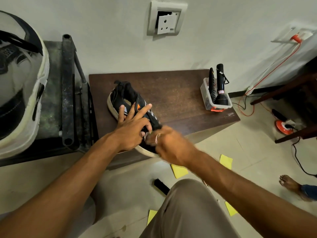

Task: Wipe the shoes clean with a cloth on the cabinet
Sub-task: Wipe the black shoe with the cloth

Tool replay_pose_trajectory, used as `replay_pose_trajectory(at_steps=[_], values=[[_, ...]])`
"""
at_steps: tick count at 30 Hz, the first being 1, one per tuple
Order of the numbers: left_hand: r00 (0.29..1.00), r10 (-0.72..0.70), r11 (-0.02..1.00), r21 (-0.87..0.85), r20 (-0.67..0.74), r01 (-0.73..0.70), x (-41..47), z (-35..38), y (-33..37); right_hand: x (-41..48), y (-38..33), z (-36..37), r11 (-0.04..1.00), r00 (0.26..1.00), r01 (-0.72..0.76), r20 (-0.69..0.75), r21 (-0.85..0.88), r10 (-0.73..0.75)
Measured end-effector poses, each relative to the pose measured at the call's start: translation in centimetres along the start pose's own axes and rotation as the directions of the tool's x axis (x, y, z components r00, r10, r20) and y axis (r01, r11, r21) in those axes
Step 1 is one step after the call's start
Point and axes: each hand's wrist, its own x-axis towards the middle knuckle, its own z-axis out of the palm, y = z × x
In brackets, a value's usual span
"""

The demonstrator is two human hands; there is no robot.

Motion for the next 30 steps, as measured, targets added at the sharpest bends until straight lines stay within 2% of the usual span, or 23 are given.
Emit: replay_pose_trajectory(at_steps=[3,6,9,12,14,17,19,22,25,30], values=[[1.000,0.013,1.000,0.002,-0.023,-0.013,-0.1,0.3,-0.2,-1.0,-0.1,-0.2,0.999,0.997,-0.007,0.074,-0.033,0.009],[1.000,0.016,1.000,0.005,-0.018,-0.016,0.1,0.3,-0.3,-0.2,0.9,-2.5,0.998,0.992,-0.025,0.128,0.051,0.018],[1.000,0.003,1.000,-0.020,-0.011,-0.003,0.2,0.2,-0.1,0.6,0.5,-2.2,0.995,0.999,0.029,0.042,0.098,-0.033],[1.000,0.012,1.000,-0.026,-0.018,-0.012,0.1,0.2,-0.2,-0.1,-0.3,0.4,0.994,0.994,0.103,0.030,-0.028,-0.102],[1.000,0.023,0.999,-0.029,-0.021,-0.024,0.0,0.2,-0.4,-0.7,-0.4,0.2,0.994,0.997,0.060,0.055,-0.093,-0.055],[0.999,0.036,0.999,-0.032,-0.014,-0.037,0.0,0.3,-0.7,-0.5,0.1,-2.0,0.995,0.990,-0.048,0.128,-0.087,0.059],[0.999,0.034,0.999,-0.035,-0.018,-0.034,0.0,0.2,-0.7,0.3,0.7,-3.0,0.993,0.990,-0.053,0.122,-0.104,0.066],[0.999,0.030,0.999,-0.028,-0.013,-0.030,0.0,0.1,-0.5,0.5,1.1,-2.3,0.997,1.000,-0.001,0.021,-0.077,0.002],[1.000,0.019,0.999,-0.041,-0.018,-0.020,-0.2,0.1,-0.2,-0.9,0.7,-0.8,0.991,0.997,0.066,0.055,-0.115,-0.060],[0.999,0.026,0.999,-0.040,-0.024,-0.027,-0.1,0.3,-0.5,-0.6,0.9,-3.2,0.982,0.981,-0.096,0.152,-0.160,0.121]])
